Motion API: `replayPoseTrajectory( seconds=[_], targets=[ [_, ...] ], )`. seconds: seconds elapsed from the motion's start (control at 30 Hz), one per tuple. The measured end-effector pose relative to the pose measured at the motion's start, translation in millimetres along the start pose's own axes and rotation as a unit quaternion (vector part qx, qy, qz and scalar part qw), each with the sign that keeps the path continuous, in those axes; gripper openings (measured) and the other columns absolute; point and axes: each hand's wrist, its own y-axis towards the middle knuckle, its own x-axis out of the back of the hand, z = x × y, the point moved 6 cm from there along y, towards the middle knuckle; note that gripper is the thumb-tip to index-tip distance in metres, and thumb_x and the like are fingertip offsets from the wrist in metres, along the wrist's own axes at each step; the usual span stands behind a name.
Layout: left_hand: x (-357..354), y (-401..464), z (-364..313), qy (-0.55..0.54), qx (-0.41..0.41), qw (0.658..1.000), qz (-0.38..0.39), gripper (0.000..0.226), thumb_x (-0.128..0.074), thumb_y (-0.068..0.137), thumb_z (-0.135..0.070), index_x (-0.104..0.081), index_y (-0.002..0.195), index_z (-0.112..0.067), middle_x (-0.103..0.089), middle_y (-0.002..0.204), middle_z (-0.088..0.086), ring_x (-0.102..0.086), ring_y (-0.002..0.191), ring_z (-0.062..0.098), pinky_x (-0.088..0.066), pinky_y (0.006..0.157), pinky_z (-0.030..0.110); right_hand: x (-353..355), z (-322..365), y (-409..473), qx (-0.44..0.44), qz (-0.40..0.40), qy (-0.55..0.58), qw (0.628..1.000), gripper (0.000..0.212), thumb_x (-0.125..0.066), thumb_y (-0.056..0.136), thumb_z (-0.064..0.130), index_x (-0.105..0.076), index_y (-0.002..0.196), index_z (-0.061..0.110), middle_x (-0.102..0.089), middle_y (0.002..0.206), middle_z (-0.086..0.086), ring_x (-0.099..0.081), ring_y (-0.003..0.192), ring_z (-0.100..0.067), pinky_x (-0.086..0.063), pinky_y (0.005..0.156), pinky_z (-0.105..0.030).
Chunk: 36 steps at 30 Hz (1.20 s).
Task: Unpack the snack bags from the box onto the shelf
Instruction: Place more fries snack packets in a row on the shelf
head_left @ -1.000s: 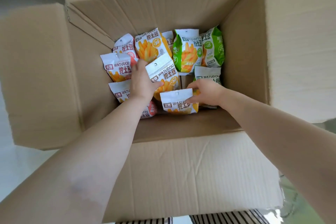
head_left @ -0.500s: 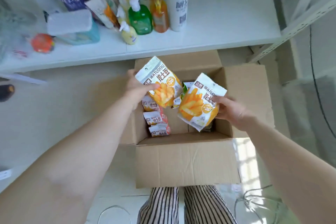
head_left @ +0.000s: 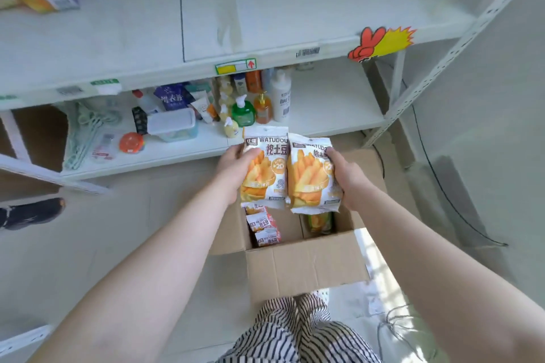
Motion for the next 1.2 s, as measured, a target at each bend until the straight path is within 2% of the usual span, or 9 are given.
replayPoseTrajectory(
  seconds=[0.07, 0.17, 0.3, 0.4, 0.57, 0.7, 0.87, 1.1, 1.2],
  targets=[
    [-0.4, -22.7, -14.9, -0.001, -0.014, 1.0, 0.009, 0.044, -0.064, 0.087, -0.04, -0.055, 0.128, -0.026, -0.064, 0.123, -0.001, -0.062, 0.11, 0.022, -0.047, 0.101, 0.048, -4.1, 11.4, -28.1, 0.015, 0.003, -0.003, 1.0, 0.057, -0.059, 0.086, 0.063, -0.064, 0.104, 0.009, -0.073, 0.097, -0.009, -0.071, 0.09, -0.03, -0.056, 0.09, -0.047],
    [0.8, -55.6, -36.9, 0.008, -0.031, 0.999, 0.037, 0.05, -0.055, 0.092, -0.047, -0.043, 0.137, -0.026, -0.053, 0.139, -0.001, -0.053, 0.123, 0.023, -0.04, 0.107, 0.05, -3.2, 24.3, -61.7, 0.019, 0.059, 0.004, 0.998, 0.096, -0.076, 0.066, 0.068, -0.042, 0.136, 0.011, -0.068, 0.118, -0.009, -0.072, 0.095, -0.028, -0.058, 0.084, -0.047],
    [4.0, -91.6, -58.8, 0.047, -0.067, 0.992, 0.095, 0.096, -0.072, 0.066, -0.058, -0.03, 0.146, -0.026, -0.048, 0.144, -0.005, -0.049, 0.128, 0.021, -0.036, 0.11, 0.049, 3.1, 41.3, -102.9, 0.066, 0.132, -0.032, 0.989, 0.087, -0.083, 0.07, 0.02, -0.027, 0.135, 0.02, -0.065, 0.115, -0.01, -0.072, 0.087, -0.025, -0.06, 0.07, -0.04],
    [-1.9, -109.1, -64.3, 0.06, -0.077, 0.989, 0.115, 0.111, -0.078, 0.06, -0.054, -0.018, 0.151, -0.031, -0.039, 0.151, -0.001, -0.041, 0.135, 0.023, -0.03, 0.113, 0.052, 19.2, 43.7, -123.9, 0.085, 0.111, -0.026, 0.99, 0.088, -0.087, 0.064, 0.013, -0.03, 0.132, 0.016, -0.065, 0.116, -0.013, -0.072, 0.09, -0.029, -0.06, 0.076, -0.046],
    [-11.4, -142.5, -77.0, 0.032, -0.112, 0.988, 0.098, 0.107, -0.079, 0.064, -0.057, -0.023, 0.151, -0.03, -0.043, 0.146, -0.006, -0.042, 0.132, 0.019, -0.03, 0.112, 0.048, 43.2, 51.0, -159.9, 0.147, 0.065, -0.007, 0.987, 0.071, -0.085, 0.073, 0.021, -0.042, 0.129, 0.016, -0.069, 0.111, -0.013, -0.073, 0.081, -0.026, -0.061, 0.071, -0.044],
    [-11.9, -163.2, -88.1, 0.043, -0.122, 0.987, 0.09, 0.106, -0.073, 0.066, -0.064, -0.018, 0.151, -0.035, -0.033, 0.154, -0.004, -0.034, 0.139, 0.026, -0.026, 0.113, 0.056, 48.8, 60.6, -184.9, 0.181, 0.054, -0.028, 0.982, 0.067, -0.085, 0.073, 0.034, -0.053, 0.128, 0.014, -0.073, 0.109, -0.006, -0.074, 0.09, -0.023, -0.06, 0.081, -0.042],
    [3.7, -164.4, -103.8, 0.055, -0.144, 0.984, 0.089, 0.14, -0.068, 0.024, -0.09, -0.024, 0.147, -0.038, -0.033, 0.154, -0.003, -0.035, 0.14, 0.026, -0.03, 0.11, 0.057, 37.5, 73.0, -208.0, 0.185, 0.057, -0.046, 0.98, 0.054, -0.083, 0.075, 0.039, -0.064, 0.116, 0.01, -0.076, 0.102, -0.007, -0.073, 0.093, -0.027, -0.057, 0.089, -0.047],
    [59.3, -141.5, -118.6, 0.037, -0.155, 0.981, 0.111, 0.12, -0.08, 0.042, -0.075, -0.032, 0.144, -0.033, -0.05, 0.144, -0.004, -0.048, 0.131, 0.023, -0.035, 0.109, 0.054, -24.6, 89.4, -206.8, 0.206, 0.071, -0.043, 0.975, 0.037, -0.079, 0.08, 0.033, -0.064, 0.108, 0.015, -0.074, 0.107, -0.008, -0.071, 0.101, -0.029, -0.054, 0.095, -0.049],
    [101.0, -145.0, -129.0, 0.031, -0.154, 0.979, 0.128, 0.068, -0.075, 0.076, -0.046, -0.05, 0.134, -0.023, -0.063, 0.127, -0.003, -0.057, 0.12, 0.02, -0.037, 0.109, 0.05, -75.8, 93.8, -199.7, 0.204, 0.099, -0.039, 0.973, 0.038, -0.077, 0.083, 0.028, -0.062, 0.114, 0.012, -0.074, 0.108, -0.009, -0.071, 0.098, -0.028, -0.056, 0.091, -0.045]
  ],
)
